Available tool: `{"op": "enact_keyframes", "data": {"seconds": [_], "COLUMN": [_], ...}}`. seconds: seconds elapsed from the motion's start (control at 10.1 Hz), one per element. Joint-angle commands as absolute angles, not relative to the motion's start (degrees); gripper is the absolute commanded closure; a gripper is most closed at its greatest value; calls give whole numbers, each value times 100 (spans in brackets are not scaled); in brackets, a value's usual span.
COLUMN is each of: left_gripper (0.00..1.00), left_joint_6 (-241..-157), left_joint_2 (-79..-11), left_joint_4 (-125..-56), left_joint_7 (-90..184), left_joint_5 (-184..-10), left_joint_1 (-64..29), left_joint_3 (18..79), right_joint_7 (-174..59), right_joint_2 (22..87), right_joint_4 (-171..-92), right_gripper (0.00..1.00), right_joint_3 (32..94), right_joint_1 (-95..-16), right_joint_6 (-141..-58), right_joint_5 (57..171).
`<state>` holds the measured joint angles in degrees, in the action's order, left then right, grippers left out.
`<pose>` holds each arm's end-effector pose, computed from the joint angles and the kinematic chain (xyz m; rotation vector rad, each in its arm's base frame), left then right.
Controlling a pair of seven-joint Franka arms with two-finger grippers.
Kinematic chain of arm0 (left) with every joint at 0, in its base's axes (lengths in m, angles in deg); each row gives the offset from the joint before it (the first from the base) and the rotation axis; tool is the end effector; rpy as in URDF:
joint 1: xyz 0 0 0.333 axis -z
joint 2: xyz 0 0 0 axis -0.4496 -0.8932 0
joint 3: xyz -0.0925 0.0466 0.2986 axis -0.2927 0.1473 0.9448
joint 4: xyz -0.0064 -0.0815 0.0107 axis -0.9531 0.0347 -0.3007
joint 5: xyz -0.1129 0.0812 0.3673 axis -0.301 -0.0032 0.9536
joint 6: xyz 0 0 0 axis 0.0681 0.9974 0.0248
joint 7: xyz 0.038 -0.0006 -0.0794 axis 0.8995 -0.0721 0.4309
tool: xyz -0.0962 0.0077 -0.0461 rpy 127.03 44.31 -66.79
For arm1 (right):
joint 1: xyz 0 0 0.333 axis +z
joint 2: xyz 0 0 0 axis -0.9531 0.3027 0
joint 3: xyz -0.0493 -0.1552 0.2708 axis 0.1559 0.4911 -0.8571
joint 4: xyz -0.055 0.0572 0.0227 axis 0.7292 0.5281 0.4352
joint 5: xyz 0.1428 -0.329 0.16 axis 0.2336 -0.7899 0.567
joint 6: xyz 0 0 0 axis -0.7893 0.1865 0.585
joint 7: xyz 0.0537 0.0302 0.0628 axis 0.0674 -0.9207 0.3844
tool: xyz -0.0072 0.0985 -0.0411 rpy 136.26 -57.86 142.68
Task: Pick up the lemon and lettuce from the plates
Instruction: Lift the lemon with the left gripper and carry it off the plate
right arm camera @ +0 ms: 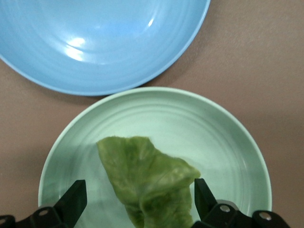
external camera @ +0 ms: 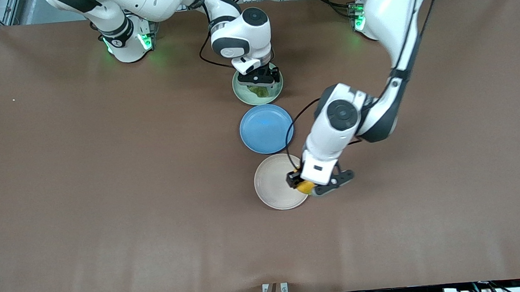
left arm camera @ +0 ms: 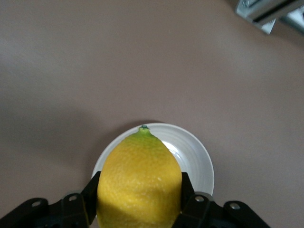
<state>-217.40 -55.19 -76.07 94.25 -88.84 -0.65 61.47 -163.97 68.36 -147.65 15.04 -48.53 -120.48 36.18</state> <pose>0.6369 -0.3708 0.3345 2.8479 0.6109 0.2172 0.2520 0.5421 0.2008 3.1198 -0.2503 0.0690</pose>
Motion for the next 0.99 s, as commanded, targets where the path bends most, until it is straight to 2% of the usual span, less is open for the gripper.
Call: {"op": "enact_keyframes", "data": {"seconds": [0.0,0.1,0.2,0.3,0.4,0.59,0.79,0.89], "left_gripper": [100,100,100,100,100,100,100,100], "left_joint_6": [-21229,-21157,-21156,-21078,-20764,-20297,-20242,-20242], "left_joint_2": [-4903,-4762,-4734,-4603,-4533,-4566,-4803,-5013], "left_joint_4": [-7773,-7774,-7756,-7765,-7773,-7852,-8054,-8098], "left_joint_7": [8940,8641,8464,8114,7432,6253,6080,6106], "left_joint_5": [-8766,-8819,-8810,-8819,-8828,-8828,-8793,-8793], "left_joint_1": [-473,-657,-877,-1088,-1377,-1913,-2074,-2266], "left_joint_3": [6104,6087,6052,6052,6052,6060,6104,6104], "right_joint_7": [-16730,-16730,-16730,-16730,-16730,-16730,-16774,-16852], "right_joint_2": [7030,7047,7047,7065,7074,7091,7091,7091], "right_joint_4": [-14669,-14669,-14669,-14669,-14669,-14660,-14651,-14608], "right_gripper": [0,0,7,24,47,79,98,100], "right_joint_3": [1458,1458,1467,1467,1467,1458,1458,1458], "right_joint_1": [-4812,-4812,-4812,-4812,-4821,-4847,-4900,-4935], "right_joint_6": [-12026,-12034,-12026,-12026,-12026,-12017,-12017,-12008], "right_joint_5": [3276,3250,3180,3101,3048,3030,3056,3091]}}
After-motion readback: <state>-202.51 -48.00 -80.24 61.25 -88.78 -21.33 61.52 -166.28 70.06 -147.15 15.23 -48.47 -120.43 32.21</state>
